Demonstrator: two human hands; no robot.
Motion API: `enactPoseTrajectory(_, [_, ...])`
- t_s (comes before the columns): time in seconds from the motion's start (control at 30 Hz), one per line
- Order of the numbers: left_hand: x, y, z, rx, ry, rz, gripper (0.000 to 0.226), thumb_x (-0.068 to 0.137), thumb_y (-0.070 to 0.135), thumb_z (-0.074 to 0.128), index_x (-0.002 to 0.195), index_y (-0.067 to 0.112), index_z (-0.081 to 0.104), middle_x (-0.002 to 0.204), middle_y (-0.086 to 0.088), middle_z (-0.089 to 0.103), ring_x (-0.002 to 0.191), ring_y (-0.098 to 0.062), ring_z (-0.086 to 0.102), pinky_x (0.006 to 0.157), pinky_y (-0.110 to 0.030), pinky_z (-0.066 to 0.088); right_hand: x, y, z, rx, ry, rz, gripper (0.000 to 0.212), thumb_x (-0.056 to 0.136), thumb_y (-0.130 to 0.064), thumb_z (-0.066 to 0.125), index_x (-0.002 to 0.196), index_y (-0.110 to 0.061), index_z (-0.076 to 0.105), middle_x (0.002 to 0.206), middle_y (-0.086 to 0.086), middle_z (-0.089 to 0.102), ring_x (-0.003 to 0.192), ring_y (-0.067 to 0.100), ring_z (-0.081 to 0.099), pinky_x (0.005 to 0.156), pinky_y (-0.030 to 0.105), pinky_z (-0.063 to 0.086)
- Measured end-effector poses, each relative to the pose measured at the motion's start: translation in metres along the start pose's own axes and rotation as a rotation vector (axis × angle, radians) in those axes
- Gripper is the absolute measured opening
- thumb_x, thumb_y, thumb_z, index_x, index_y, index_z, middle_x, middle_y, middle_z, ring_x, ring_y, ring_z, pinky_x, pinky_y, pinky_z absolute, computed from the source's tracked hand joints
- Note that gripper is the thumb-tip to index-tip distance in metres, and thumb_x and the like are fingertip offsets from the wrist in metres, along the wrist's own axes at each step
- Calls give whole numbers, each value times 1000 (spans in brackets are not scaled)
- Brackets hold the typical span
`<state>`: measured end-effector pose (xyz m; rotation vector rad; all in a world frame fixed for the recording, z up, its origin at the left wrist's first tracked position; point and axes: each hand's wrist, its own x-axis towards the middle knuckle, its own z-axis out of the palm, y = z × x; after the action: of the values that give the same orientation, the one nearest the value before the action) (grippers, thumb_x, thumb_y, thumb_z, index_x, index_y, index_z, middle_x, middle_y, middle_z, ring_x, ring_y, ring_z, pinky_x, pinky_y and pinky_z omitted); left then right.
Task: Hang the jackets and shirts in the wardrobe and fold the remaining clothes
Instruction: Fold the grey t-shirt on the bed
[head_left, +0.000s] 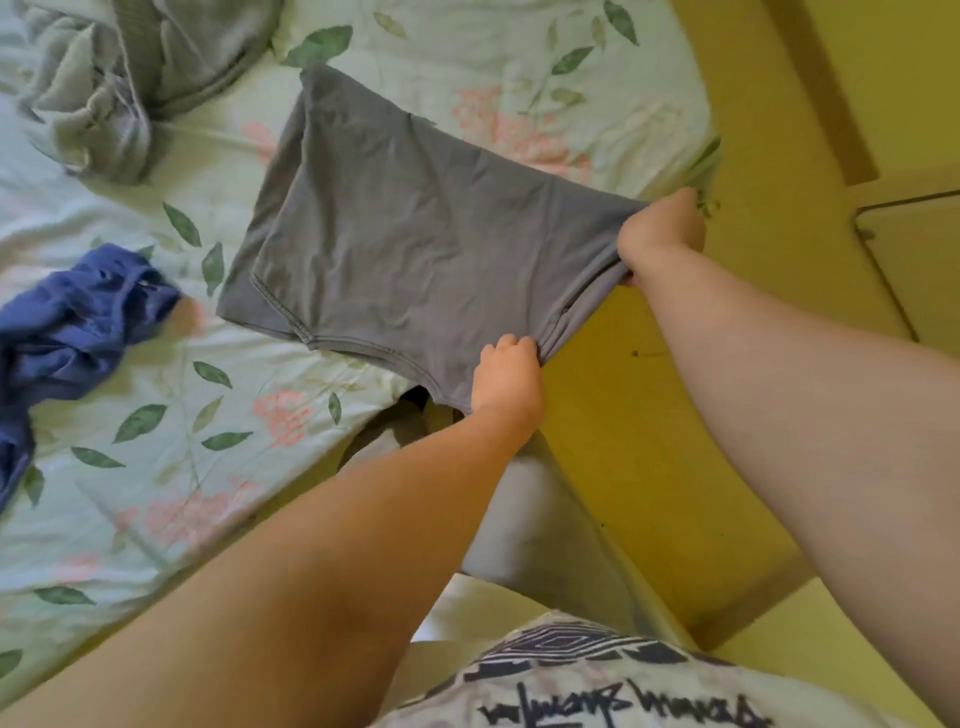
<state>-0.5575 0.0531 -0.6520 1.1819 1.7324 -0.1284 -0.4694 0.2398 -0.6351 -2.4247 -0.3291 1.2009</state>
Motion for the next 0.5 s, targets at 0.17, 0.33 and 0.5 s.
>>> enactPoseTrajectory(0.17, [-18, -18, -4, -89, -46, -123, 11, 91, 2, 59, 95, 12, 62, 90, -10, 59, 86, -31, 58, 76, -47, 54, -8, 15, -12, -304, 27, -251, 48, 106, -39, 24, 140, -18, 49, 134, 9, 59, 112, 30, 60, 94, 42, 48])
enactPoseTrajectory(0.33, [-12, -86, -59, -221, -20, -172, 21, 85, 2, 55, 96, 15, 68, 80, -4, 58, 80, -29, 55, 68, -36, 46, -41, 4, 43, -630, -163, -668, 36, 83, 0, 29, 105, -21, 48, 87, 0, 51, 73, 23, 51, 57, 33, 36])
enactPoseTrajectory(0.5, [11, -167, -124, -341, 69, -333, 45, 80, -9, 43, 98, 19, 72, 86, -7, 67, 82, -29, 62, 74, -40, 55, -74, -26, 148, -717, -330, -846, 20, 96, -14, 43, 84, -17, 58, 95, 4, 60, 87, 25, 54, 73, 29, 41])
